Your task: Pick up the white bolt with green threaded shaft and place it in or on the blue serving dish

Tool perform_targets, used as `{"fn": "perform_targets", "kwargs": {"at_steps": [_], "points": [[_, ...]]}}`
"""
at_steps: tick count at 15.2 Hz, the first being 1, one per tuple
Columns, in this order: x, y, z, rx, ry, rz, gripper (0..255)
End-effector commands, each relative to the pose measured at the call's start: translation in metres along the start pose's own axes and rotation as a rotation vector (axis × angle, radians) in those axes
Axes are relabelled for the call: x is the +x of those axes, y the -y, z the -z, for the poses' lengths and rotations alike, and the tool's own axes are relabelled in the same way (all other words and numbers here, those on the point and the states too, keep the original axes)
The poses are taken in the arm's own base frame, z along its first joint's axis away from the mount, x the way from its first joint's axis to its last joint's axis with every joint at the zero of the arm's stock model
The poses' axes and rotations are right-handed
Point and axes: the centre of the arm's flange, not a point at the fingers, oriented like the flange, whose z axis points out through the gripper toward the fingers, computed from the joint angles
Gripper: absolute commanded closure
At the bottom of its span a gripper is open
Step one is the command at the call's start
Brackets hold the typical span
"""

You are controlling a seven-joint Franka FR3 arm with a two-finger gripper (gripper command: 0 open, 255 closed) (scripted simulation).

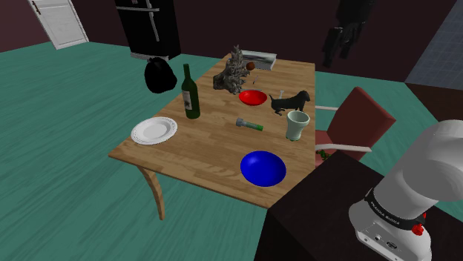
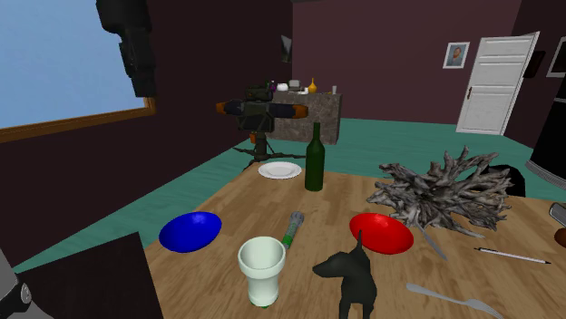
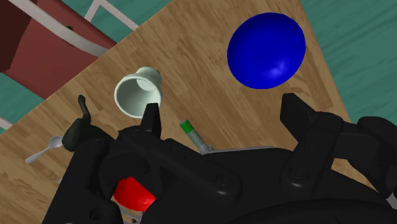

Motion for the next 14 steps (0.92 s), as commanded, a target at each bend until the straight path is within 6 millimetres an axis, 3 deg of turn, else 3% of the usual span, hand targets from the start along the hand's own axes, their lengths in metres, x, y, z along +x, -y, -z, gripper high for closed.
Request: {"fn": "perform_targets", "kwargs": {"at_steps": [1, 14], "points": [[0.0, 0.0, 0.0, 0.0, 0.0, 0.0, 0], [0.094, -0.036, -0.14, 0.042, -0.014, 0.167, 0]]}}
